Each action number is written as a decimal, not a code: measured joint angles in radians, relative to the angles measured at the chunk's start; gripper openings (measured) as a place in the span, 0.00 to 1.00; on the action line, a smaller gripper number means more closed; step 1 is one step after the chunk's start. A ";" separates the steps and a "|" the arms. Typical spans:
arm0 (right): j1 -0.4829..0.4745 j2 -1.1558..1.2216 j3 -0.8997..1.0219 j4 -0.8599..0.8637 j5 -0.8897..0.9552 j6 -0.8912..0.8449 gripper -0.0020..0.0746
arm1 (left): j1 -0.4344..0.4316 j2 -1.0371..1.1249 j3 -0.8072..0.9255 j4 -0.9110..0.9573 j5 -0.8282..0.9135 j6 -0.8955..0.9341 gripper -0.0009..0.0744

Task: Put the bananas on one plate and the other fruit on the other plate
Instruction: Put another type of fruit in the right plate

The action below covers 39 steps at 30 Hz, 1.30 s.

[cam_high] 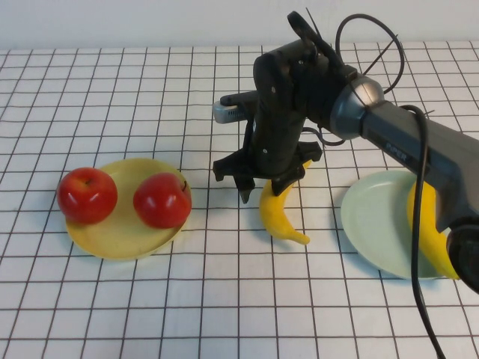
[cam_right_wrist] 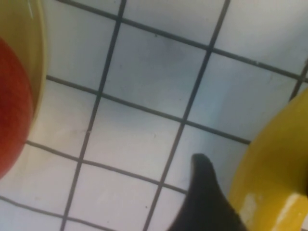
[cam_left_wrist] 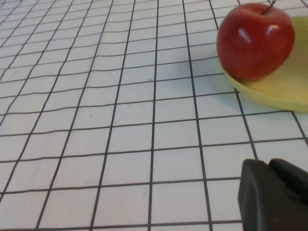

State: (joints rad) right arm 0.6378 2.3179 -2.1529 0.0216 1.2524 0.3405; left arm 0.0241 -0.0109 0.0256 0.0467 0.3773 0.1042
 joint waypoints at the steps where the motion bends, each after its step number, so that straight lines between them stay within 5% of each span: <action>1: 0.000 0.000 0.000 0.000 0.000 0.000 0.55 | 0.000 0.000 0.000 0.000 0.000 0.000 0.01; 32: 0.000 -0.030 0.173 -0.058 -0.024 0.056 0.53 | 0.000 0.000 0.000 0.000 0.000 0.000 0.01; 39: 0.000 -0.028 0.171 -0.056 -0.026 0.029 0.43 | 0.000 0.000 0.000 0.000 0.000 0.000 0.01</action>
State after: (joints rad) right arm 0.6378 2.2896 -1.9816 -0.0346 1.2261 0.3700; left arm 0.0241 -0.0109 0.0256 0.0467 0.3773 0.1042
